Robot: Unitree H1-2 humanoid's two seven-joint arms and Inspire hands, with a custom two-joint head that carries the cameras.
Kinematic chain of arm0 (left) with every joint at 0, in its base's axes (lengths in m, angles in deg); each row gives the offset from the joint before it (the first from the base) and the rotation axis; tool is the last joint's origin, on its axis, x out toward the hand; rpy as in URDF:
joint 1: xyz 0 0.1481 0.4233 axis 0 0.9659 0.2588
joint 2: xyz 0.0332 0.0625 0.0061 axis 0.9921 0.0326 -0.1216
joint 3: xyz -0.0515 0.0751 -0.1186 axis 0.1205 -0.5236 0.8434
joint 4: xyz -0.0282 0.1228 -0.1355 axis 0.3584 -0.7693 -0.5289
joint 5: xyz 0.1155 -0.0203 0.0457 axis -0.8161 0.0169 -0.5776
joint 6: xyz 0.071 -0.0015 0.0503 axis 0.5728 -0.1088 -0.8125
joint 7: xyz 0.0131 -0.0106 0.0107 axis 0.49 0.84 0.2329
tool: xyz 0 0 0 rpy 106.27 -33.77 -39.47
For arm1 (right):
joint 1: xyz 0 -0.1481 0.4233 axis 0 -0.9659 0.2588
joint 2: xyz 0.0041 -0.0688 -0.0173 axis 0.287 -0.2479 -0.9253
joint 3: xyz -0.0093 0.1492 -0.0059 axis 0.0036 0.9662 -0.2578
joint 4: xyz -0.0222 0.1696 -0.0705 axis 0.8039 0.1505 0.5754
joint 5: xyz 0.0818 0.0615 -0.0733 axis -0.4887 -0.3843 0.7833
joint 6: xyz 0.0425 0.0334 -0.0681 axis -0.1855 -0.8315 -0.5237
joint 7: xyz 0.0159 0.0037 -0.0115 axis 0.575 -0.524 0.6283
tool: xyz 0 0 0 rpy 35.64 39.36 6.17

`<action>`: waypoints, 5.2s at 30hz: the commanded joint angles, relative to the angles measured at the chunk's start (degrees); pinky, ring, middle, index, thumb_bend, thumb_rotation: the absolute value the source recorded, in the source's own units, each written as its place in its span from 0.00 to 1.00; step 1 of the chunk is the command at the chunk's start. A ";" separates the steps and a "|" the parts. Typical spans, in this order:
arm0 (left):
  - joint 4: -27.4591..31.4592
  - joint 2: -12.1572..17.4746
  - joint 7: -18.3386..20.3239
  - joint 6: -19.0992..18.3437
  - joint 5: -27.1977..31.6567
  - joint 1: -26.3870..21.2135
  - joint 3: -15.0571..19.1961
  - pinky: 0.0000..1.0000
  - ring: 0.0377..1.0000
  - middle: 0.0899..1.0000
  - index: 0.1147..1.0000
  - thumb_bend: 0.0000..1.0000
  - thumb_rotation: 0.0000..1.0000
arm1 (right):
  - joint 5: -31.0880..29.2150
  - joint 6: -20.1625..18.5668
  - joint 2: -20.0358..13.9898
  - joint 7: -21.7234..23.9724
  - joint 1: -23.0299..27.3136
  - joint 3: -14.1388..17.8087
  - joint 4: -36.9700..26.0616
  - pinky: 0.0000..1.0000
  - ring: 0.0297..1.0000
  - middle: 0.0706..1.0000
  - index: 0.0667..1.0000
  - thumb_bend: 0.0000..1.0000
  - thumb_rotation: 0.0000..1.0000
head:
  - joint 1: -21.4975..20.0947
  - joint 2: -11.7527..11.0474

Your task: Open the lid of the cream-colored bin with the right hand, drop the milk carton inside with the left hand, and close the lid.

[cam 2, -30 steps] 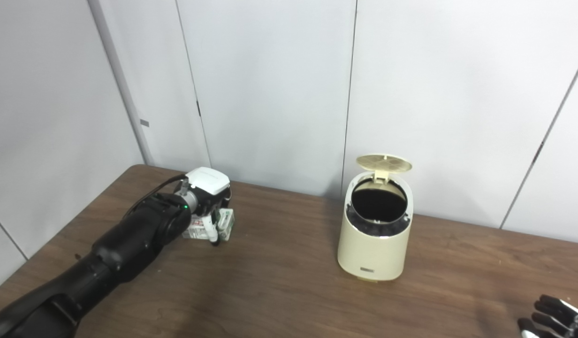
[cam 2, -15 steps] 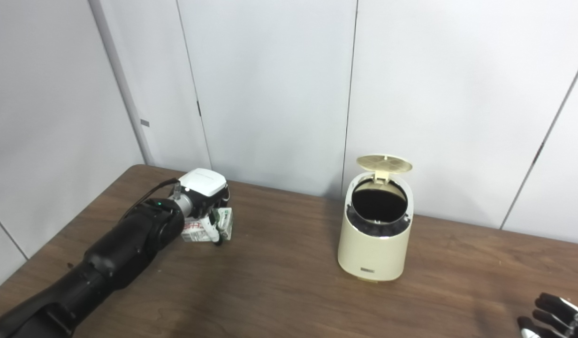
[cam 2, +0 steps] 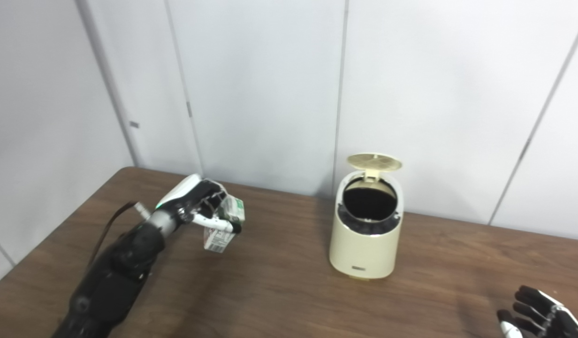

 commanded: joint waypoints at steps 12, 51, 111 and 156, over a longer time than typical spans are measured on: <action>8.79 -13.75 -8.59 7.46 23.59 0.39 8.76 0.44 0.45 0.44 0.41 0.52 0.00 | -0.21 6.91 0.08 -1.57 2.99 0.35 6.17 0.65 0.69 0.69 0.69 0.25 0.00 | -2.53 -0.84; -1.52 -31.50 -16.36 20.43 29.66 -8.04 0.08 0.65 0.51 0.42 0.43 0.52 0.00 | 3.12 14.73 0.92 -4.48 4.20 -1.28 14.17 0.59 0.66 0.66 0.64 0.31 0.00 | -7.87 -2.56; -19.50 -23.12 -64.84 33.57 -6.16 -18.38 -32.72 0.60 0.48 0.40 0.43 0.50 0.00 | 3.60 17.73 1.78 -4.40 3.44 -2.29 14.72 0.59 0.65 0.64 0.64 0.29 0.00 | -10.46 -2.44; -33.80 -15.93 -72.11 33.56 -11.43 -25.47 -43.48 1.00 0.45 0.40 0.44 0.50 0.00 | 4.36 16.65 2.26 -4.78 2.75 -2.48 13.39 0.60 0.65 0.64 0.63 0.30 0.02 | -11.46 -2.35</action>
